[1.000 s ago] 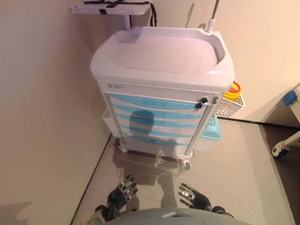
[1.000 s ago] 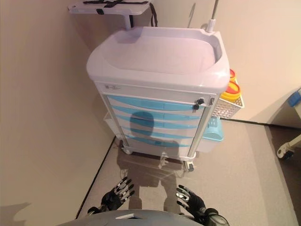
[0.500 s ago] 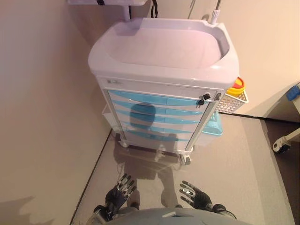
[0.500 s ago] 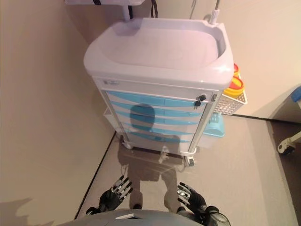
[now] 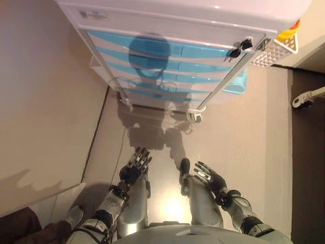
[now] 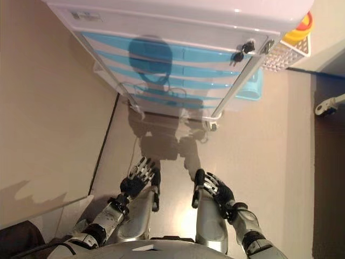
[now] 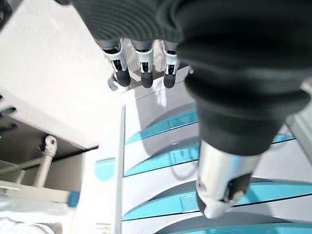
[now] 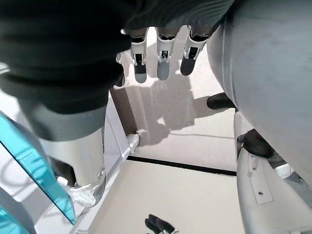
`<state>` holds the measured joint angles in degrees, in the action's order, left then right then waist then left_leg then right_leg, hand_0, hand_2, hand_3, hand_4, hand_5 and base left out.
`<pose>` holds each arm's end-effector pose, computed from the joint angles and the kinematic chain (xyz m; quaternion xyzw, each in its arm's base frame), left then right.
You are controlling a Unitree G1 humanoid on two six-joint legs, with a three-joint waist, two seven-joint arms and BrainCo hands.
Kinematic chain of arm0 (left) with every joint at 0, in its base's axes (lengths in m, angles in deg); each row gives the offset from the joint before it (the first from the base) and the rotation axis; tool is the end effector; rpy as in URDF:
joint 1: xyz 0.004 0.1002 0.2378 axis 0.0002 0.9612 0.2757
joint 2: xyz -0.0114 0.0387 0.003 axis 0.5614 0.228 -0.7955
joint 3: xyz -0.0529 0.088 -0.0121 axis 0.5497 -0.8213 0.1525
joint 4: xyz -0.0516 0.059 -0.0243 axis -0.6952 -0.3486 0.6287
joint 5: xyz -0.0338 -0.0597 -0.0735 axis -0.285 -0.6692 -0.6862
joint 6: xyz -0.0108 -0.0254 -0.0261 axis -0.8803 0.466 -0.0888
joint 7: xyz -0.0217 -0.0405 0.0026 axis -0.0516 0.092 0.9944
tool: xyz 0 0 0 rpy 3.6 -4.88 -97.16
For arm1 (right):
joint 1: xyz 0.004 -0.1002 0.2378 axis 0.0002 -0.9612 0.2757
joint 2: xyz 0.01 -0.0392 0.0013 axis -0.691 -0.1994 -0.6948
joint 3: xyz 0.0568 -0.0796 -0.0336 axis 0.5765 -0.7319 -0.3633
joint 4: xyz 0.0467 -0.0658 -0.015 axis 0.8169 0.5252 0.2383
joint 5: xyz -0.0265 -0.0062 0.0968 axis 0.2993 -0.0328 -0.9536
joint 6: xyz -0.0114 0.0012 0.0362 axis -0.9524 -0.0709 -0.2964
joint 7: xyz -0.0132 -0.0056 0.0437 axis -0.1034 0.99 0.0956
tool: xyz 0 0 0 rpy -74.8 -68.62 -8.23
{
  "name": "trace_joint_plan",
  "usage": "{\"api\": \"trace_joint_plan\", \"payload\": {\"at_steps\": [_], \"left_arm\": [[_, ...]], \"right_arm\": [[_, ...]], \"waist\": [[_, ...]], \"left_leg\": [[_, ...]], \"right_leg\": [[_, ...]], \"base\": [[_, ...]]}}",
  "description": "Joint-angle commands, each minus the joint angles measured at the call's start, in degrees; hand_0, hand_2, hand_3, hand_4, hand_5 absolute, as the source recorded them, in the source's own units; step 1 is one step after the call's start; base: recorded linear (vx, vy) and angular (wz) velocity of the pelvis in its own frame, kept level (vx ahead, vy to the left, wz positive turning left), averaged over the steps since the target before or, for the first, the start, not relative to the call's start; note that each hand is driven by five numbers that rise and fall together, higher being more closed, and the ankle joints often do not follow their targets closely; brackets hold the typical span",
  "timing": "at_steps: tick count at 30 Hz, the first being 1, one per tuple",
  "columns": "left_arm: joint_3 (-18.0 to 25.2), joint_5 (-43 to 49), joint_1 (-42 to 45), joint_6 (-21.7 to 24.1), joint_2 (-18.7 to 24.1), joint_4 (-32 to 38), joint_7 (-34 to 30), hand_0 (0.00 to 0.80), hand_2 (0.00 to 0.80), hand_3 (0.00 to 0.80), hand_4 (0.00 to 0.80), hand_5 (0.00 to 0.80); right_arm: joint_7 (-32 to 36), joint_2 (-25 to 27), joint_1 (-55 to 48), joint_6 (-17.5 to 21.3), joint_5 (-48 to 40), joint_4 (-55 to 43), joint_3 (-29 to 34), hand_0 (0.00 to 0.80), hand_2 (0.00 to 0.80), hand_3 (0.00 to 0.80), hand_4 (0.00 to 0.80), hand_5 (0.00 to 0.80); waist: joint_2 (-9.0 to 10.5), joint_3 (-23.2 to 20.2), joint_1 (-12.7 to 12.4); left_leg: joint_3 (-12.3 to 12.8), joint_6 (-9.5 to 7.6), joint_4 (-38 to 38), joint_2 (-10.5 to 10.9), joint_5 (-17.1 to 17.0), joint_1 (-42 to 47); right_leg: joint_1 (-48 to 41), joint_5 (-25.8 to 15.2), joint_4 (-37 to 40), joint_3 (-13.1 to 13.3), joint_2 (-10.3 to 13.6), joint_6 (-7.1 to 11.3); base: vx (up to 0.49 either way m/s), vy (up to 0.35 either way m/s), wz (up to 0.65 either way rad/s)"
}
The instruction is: Open the drawer and pick up the medicine
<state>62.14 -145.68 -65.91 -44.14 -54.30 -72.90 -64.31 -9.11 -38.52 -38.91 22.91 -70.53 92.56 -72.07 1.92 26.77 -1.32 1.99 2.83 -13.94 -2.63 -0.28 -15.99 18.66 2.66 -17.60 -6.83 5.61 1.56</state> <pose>0.1720 0.1776 -0.0811 -0.5447 0.1438 -0.1042 0.8196 0.1539 -0.2097 -0.0838 0.2074 0.2839 0.1084 0.9299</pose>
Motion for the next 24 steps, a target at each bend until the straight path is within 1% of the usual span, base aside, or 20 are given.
{"api": "trace_joint_plan", "payload": {"at_steps": [1,7,8,14,19,24], "left_arm": [[0.43,-3.56,0.21,0.5,-1.78,5.11,-2.67,0.0,0.0,0.0,0.0,0.0],[0.46,-10.34,-5.08,0.24,-1.38,9.39,-3.22,0.0,0.0,0.0,0.0,0.0],[1.04,-11.25,-6.08,0.12,-1.35,10.16,-3.11,0.0,0.0,0.0,0.0,0.0],[1.76,-16.97,-11.23,0.93,-0.36,13.6,-1.21,0.0,0.0,0.0,0.0,0.0],[4.72,-24.8,-17.93,-1.77,3.08,15.53,2.97,0.0,0.0,0.0,0.0,0.0],[6.41,-28.63,-25.27,-1.41,7.56,14.89,8.21,0.0,0.0,0.0,0.0,0.0]], "right_arm": [[-0.87,0.8,-3.9,-1.25,-0.76,-4.54,-2.58,0.0,0.0,0.0,0.0,0.0],[-2.0,1.72,-3.21,-3.79,-0.92,-7.55,-3.53,0.0,0.0,0.0,0.0,0.0],[-1.85,2.11,-3.05,-4.08,-1.21,-7.8,-3.77,0.0,0.0,0.0,0.0,0.0],[-2.08,2.88,-2.84,-5.6,-1.47,-9.75,-4.67,0.0,0.0,0.0,0.0,0.0],[-2.16,3.95,-3.15,-6.42,-1.46,-11.35,-6.06,0.0,0.0,0.0,0.0,0.0],[-1.54,4.89,-3.65,-5.97,-1.97,-11.52,-7.73,0.0,0.0,0.0,0.0,0.0]], "waist": [[0.34,-0.61,1.38],[1.38,1.38,2.56],[1.58,1.78,2.75],[2.45,2.79,3.89],[3.28,3.02,5.16],[4.01,3.02,6.25]], "left_leg": [[-1.96,-1.47,-4.04,2.65,1.33,-3.59],[-1.34,-1.61,-7.36,2.29,1.68,-7.53],[-1.25,-1.59,-7.94,2.18,1.79,-8.15],[-0.85,-1.89,-9.88,1.84,2.16,-10.22],[-0.33,-1.91,-11.51,1.42,2.6,-11.85],[0.24,-1.63,-12.32,0.7,2.97,-12.72]], "right_leg": [[3.07,-1.42,-4.16,0.49,-0.47,2.37],[6.4,-1.83,-5.89,1.19,-1.06,2.18],[6.82,-1.82,-6.13,1.28,-1.17,2.14],[8.67,-2.31,-6.91,2.21,-1.6,2.24],[9.92,-2.68,-7.07,2.96,-1.82,2.11],[10.31,-3.05,-6.46,3.24,-1.77,1.97]], "base": [[0.0,0.0,0.0],[-0.002,0.001,-0.01],[0.0,0.0,0.0],[0.006,0.002,-0.02],[0.021,0.013,-0.05],[0.01,-0.003,-0.03]]}}
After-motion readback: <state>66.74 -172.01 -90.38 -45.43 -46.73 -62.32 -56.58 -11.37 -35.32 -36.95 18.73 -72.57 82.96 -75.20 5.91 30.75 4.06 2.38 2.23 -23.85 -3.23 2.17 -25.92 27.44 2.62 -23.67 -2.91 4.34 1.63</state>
